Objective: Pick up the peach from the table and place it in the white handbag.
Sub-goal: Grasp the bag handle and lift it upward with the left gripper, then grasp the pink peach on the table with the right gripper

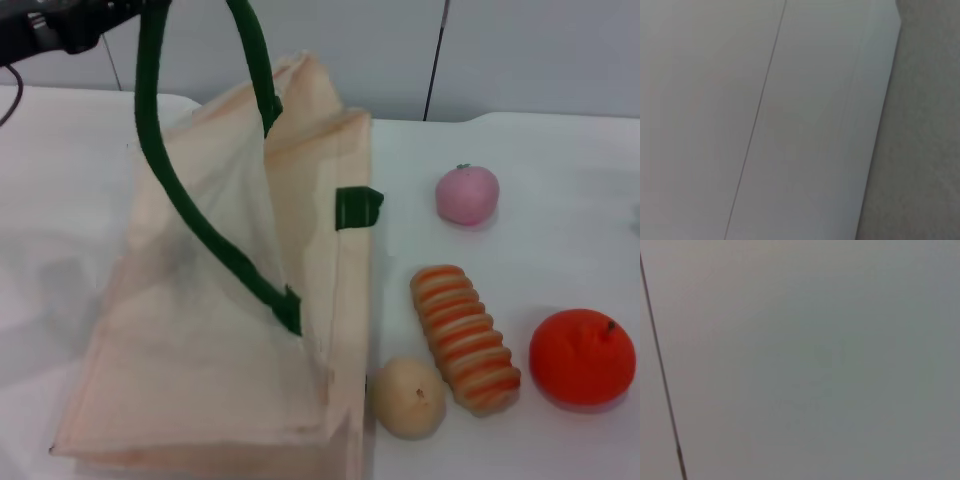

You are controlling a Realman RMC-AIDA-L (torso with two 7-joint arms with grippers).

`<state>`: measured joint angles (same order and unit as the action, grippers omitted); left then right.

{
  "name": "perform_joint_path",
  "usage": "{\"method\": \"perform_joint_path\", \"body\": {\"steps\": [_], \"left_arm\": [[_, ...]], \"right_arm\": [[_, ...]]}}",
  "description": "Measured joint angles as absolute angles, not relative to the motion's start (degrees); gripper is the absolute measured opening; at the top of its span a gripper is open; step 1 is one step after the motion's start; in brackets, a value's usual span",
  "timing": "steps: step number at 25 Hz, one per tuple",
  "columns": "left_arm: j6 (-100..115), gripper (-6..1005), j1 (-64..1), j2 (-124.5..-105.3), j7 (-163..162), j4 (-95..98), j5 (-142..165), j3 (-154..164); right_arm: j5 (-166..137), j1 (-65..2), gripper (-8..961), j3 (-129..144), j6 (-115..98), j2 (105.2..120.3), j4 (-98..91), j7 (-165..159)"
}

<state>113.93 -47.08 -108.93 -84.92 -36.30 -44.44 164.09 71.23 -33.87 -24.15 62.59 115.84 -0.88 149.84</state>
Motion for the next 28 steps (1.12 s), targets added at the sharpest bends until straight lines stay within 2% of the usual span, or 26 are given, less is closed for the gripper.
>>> {"method": "perform_joint_path", "body": {"steps": [7, 21, 28], "left_arm": [[114.4, 127, -46.8, -108.90, -85.5, -37.0, -44.4, 164.1], [113.8, 123, -47.5, -108.91, -86.7, -36.9, -44.0, 164.1], [110.6, 122, -48.1, -108.91, -86.8, -36.4, -43.2, 164.1]], "right_arm": [[63.4, -35.5, 859, -22.5, 63.6, 115.20, -2.1, 141.8], [40.5, -49.1, 855, -12.8, 58.5, 115.49, -6.8, 128.8], [39.3, -50.4, 853, -11.3, 56.1, 115.57, -6.8, 125.8]]}}
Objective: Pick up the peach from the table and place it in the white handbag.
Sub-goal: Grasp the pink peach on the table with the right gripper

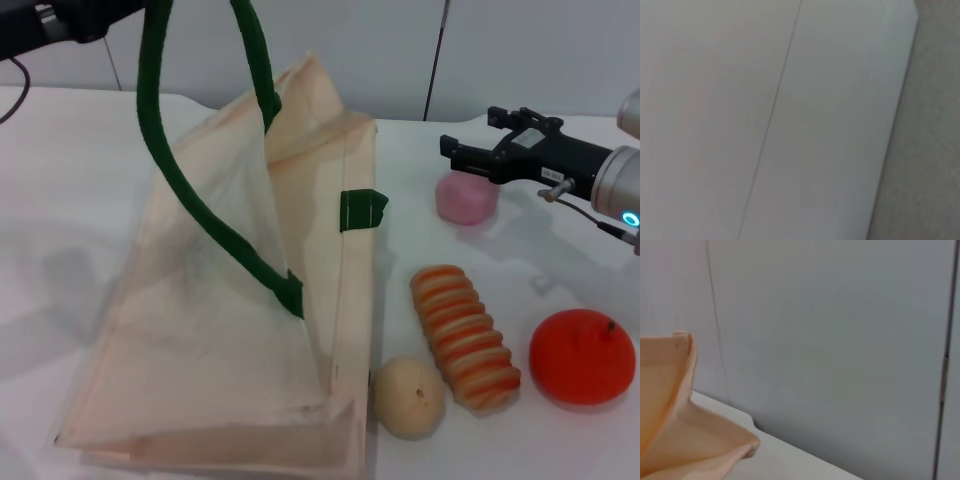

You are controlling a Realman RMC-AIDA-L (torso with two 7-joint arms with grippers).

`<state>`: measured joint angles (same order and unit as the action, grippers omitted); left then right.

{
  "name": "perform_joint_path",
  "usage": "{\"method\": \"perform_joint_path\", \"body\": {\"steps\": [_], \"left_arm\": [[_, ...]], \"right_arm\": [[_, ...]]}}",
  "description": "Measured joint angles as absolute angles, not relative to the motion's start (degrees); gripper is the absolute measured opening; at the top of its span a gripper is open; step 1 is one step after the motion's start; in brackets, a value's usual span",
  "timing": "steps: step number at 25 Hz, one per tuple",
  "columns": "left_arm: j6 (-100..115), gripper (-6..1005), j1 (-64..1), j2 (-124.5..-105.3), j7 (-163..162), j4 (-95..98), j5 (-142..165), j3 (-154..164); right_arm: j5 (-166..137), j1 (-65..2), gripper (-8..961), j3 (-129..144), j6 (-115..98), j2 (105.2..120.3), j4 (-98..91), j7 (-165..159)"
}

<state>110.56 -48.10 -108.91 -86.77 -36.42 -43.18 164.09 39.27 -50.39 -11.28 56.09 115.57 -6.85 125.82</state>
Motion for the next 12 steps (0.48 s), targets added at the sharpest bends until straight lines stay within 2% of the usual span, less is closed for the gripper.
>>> {"method": "perform_joint_path", "body": {"steps": [12], "left_arm": [[109.5, 120, -48.6, -109.50, -86.9, -36.4, -42.0, 164.1]], "right_arm": [[37.2, -51.9, 850, -3.1, 53.0, 115.60, -6.3, 121.4]]}}
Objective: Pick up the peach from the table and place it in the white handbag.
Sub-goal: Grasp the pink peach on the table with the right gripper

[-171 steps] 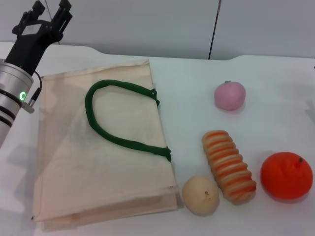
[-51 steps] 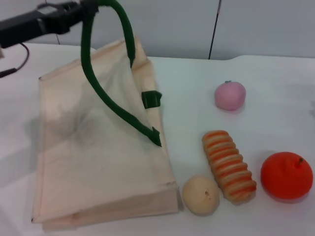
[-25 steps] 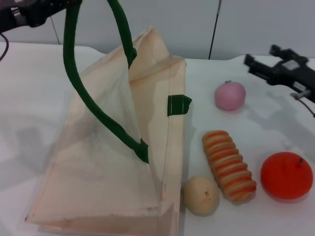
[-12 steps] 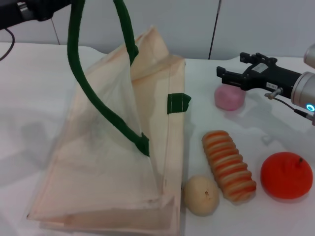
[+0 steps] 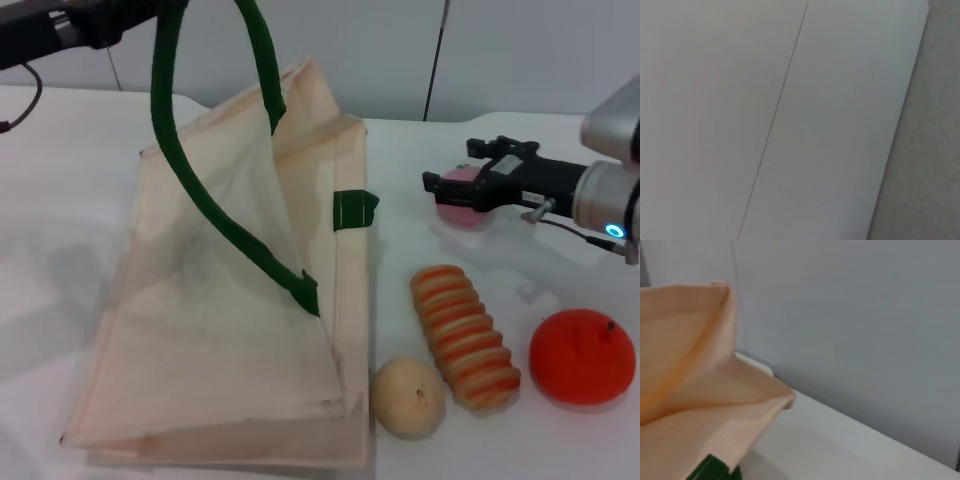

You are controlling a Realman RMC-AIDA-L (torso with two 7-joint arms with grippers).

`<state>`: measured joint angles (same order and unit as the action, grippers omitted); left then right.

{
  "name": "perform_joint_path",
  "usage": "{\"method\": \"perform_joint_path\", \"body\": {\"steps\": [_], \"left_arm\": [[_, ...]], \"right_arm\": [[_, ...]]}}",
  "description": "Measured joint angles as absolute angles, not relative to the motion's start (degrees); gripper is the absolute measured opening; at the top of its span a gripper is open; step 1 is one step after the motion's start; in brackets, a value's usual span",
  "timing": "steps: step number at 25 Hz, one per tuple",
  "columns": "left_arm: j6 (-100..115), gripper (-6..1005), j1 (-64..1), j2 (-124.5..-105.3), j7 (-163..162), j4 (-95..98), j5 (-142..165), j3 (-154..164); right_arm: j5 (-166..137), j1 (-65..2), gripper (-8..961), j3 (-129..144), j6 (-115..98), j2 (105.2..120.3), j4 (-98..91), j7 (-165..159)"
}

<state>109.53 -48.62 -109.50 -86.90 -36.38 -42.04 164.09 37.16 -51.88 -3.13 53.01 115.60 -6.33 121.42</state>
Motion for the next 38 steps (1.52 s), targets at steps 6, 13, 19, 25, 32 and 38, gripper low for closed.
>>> {"method": "perform_joint_path", "body": {"steps": [6, 13, 19, 25, 32, 38], "left_arm": [[109.4, 120, -49.8, -109.63, -87.0, -36.4, -40.6, 164.1], [109.4, 119, -50.2, -109.75, -87.0, -36.4, -40.5, 164.1], [109.4, 118, -50.3, -109.77, -87.0, -36.4, -40.5, 164.1], [109.4, 119, -49.9, -109.77, -87.0, -36.4, -40.6, 164.1], [109.4, 122, -49.8, -109.77, -87.0, -36.6, -40.6, 164.1], [109.4, 124, -49.5, -109.75, -87.0, -36.7, -40.6, 164.1]], "right_arm": [[37.5, -53.8, 849, -1.6, 45.6, 115.94, -5.1, 121.0], [36.7, -55.1, 847, -0.7, 37.5, 115.96, -2.8, 121.2], [36.5, -55.3, 846, 0.6, 34.7, 115.93, -2.5, 121.1], [36.5, -55.0, 844, 3.1, 34.6, 115.92, -1.8, 121.2], [36.4, -54.8, 842, 4.7, 35.0, 115.91, -1.8, 121.2], [35.9, -54.7, 814, 5.9, 36.9, 115.83, -2.3, 121.2]]}}
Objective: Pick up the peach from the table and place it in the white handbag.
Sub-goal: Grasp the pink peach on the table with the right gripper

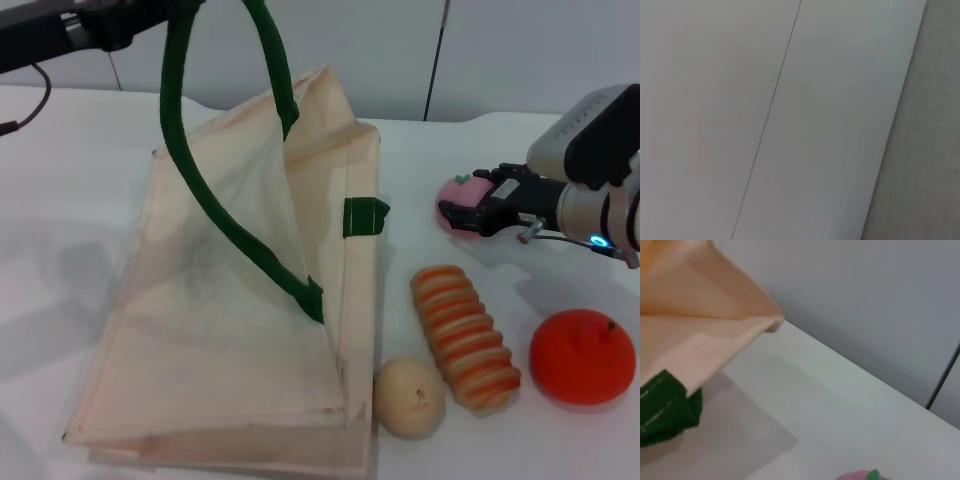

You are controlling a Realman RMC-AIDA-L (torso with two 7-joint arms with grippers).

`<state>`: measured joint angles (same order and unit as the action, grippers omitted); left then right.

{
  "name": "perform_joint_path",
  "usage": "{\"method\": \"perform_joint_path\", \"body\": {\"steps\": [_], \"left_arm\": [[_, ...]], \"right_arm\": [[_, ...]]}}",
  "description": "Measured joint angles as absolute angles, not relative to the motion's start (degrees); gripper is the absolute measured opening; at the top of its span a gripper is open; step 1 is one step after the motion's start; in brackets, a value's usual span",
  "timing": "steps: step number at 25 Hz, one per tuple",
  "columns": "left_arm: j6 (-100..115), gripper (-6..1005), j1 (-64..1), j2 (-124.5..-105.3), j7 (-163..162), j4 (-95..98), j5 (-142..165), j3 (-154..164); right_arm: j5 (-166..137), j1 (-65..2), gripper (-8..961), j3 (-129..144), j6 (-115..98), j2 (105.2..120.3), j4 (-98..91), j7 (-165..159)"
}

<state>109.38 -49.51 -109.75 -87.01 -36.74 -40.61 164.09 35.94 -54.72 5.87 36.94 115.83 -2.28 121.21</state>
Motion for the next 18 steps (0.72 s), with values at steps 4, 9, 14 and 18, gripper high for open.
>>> {"method": "perform_joint_path", "body": {"steps": [4, 9, 14, 18], "left_arm": [[109.4, 125, -49.3, -109.75, -87.0, -36.8, -40.6, 164.1], [108.8, 127, -49.2, -109.71, -87.0, -36.5, -40.6, 164.1], [108.7, 128, -49.2, -109.72, -87.0, -36.5, -40.5, 164.1], [108.7, 130, -49.1, -109.78, -87.0, -36.5, -40.5, 164.1]], "right_arm": [[36.0, -54.7, 706, 5.8, 37.3, 115.83, -2.4, 121.2], [36.1, -54.1, 657, 5.6, 40.8, 115.77, -3.1, 121.2], [37.4, -52.7, 623, 5.2, 44.5, 115.76, -5.3, 121.2], [43.5, -50.7, 594, 5.2, 48.3, 115.64, -7.5, 121.2]]}}
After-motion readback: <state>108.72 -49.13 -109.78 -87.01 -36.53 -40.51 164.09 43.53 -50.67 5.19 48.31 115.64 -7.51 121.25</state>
